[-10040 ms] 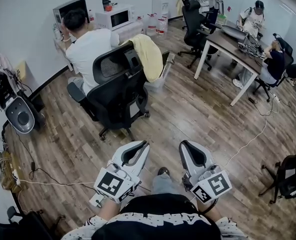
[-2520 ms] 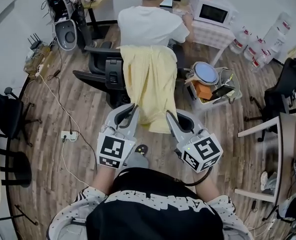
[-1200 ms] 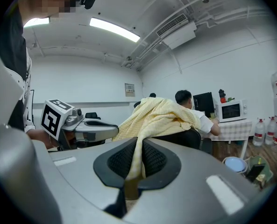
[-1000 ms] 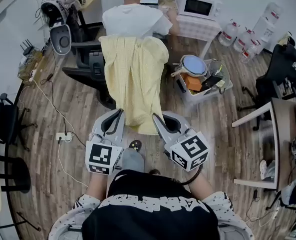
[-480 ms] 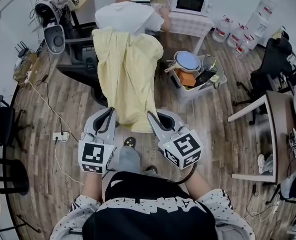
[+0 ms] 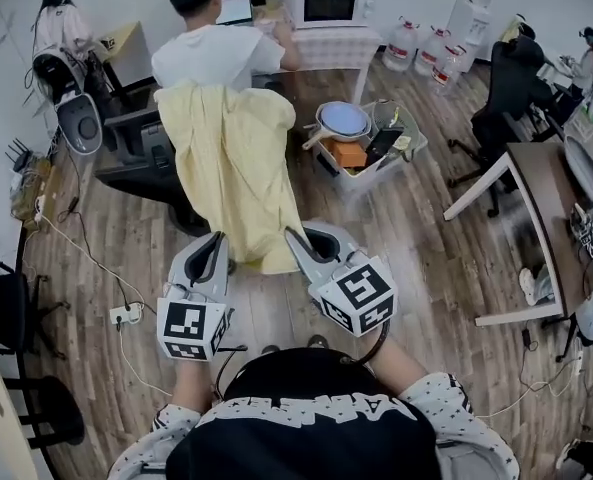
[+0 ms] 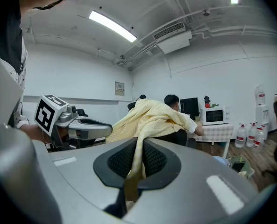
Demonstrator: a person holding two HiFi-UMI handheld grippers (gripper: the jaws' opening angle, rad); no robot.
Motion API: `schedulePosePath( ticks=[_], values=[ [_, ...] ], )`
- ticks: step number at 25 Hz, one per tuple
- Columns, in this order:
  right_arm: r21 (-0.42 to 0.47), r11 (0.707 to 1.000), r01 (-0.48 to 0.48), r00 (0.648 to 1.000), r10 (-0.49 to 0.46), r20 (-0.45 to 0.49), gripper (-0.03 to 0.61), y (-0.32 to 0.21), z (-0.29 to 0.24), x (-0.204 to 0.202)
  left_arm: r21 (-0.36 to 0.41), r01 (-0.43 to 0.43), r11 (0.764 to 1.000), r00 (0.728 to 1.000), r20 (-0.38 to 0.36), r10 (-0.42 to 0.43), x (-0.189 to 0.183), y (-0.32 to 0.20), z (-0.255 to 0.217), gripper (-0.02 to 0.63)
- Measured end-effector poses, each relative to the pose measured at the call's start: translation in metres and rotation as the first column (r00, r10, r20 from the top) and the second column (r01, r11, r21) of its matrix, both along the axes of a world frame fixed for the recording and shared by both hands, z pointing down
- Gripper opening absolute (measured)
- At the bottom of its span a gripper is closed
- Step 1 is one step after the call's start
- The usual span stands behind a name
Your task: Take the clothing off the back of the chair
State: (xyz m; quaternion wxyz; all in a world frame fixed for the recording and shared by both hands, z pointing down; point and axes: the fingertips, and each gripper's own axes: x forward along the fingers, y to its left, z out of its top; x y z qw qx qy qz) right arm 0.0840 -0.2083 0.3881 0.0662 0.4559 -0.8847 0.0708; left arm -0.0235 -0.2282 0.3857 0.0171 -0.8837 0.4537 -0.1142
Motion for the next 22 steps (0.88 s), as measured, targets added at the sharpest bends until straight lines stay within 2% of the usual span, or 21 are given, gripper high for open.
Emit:
schedulePosePath(
  ticks=[6,11,22],
  values=[
    [-0.025,0.998,-0.061,0.998,0.061,0.001,0.029,0.009,-0.002,0.001,-0.019,-0.062,0.998,0.998,-0.034,0.061,-0.002,0.002,0.002,0.002],
    [-0.033,0.996,-0.078,0.997,0.078,-0.006,0.029,0.016,-0.003,0.0,0.014,-0.104,0.995,0.992,-0.071,0.104,0.002,0.009,-0.005,0.002],
    [-0.046,0.994,-0.096,0.995,0.096,0.0,0.029,0.032,-0.001,-0.01,0.009,-0.118,0.993,0.988,-0.096,0.118,-0.004,0.026,-0.004,0.002]
  ],
)
